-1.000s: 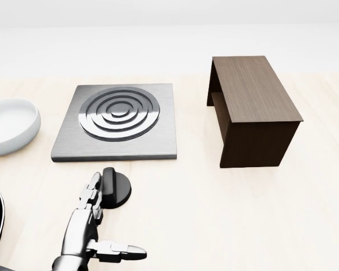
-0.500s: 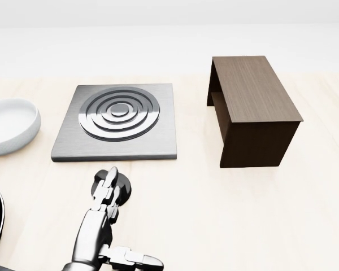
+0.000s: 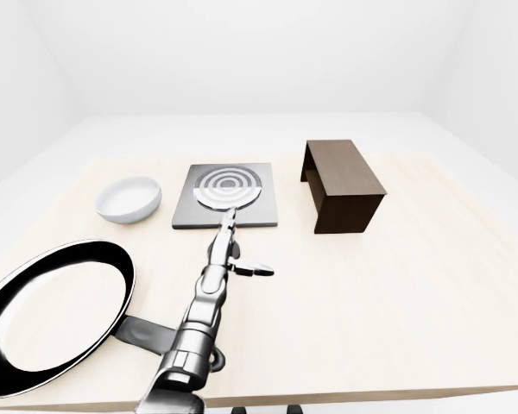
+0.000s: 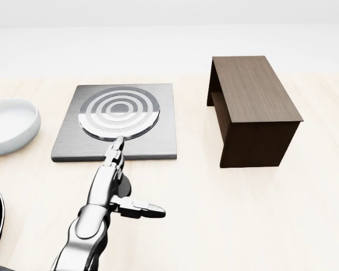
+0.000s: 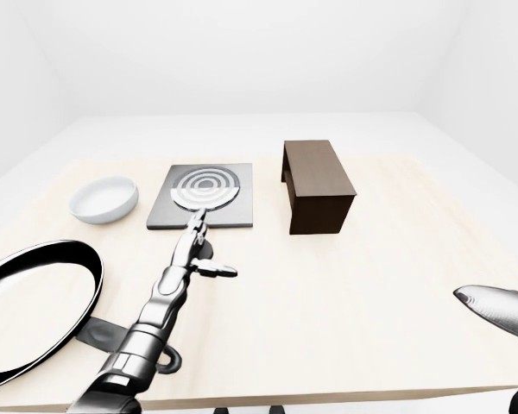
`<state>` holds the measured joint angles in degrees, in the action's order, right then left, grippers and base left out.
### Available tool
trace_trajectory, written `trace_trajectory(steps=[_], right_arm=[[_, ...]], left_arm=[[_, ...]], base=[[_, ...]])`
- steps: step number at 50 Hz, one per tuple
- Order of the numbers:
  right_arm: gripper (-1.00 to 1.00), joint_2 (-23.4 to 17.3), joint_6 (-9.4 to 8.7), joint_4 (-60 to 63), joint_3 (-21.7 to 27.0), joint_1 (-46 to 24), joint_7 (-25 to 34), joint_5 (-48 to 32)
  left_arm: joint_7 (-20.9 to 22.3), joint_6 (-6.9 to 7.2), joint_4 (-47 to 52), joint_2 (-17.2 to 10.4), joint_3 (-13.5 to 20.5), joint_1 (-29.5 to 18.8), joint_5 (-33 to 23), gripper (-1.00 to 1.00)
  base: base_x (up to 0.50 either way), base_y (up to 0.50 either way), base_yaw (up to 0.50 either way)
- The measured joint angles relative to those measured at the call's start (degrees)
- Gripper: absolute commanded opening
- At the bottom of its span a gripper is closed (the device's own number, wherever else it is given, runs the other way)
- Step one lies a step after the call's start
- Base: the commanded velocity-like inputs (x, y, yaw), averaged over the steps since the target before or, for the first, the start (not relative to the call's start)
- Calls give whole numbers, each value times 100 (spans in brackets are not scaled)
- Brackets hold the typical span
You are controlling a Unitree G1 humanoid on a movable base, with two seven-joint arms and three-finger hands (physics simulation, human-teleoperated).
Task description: Turn on the stove.
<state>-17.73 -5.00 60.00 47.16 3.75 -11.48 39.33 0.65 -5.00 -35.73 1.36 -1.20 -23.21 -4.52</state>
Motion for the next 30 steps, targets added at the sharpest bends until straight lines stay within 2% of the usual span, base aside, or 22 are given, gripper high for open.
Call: trace_trajectory(steps=[5, 8, 10, 13, 18, 19, 30], right_arm=[[100, 12, 0, 0, -26, 13, 7, -20], [100, 33, 0, 0, -44, 17, 27, -49], [100, 45, 0, 0, -54, 14, 41, -68], [100, 55, 0, 0, -63, 8, 54, -85], [100, 85, 0, 0, -102, -4, 87, -145], [100, 86, 0, 0, -105, -7, 89, -149], [100, 59, 0, 0, -128, -23, 68, -141]], left_arm=[[-18, 0, -271, -4, 35, -219, -19, 100], [27, 9, -38, 8, 11, -104, -9, 100], [64, 86, 302, 19, -19, 25, -7, 100], [123, 309, 958, 33, -73, 249, -8, 100], [223, 951, 2382, 32, -143, 621, 21, 100], [240, 1000, 2679, 28, -151, 689, 31, 100], [314, 1000, 5892, -70, -127, 1025, 251, 100]], base=[[0, 0, 0], [0, 0, 0], [0, 0, 0], [0, 0, 0], [0, 0, 0], [0, 0, 0], [0, 0, 0]])
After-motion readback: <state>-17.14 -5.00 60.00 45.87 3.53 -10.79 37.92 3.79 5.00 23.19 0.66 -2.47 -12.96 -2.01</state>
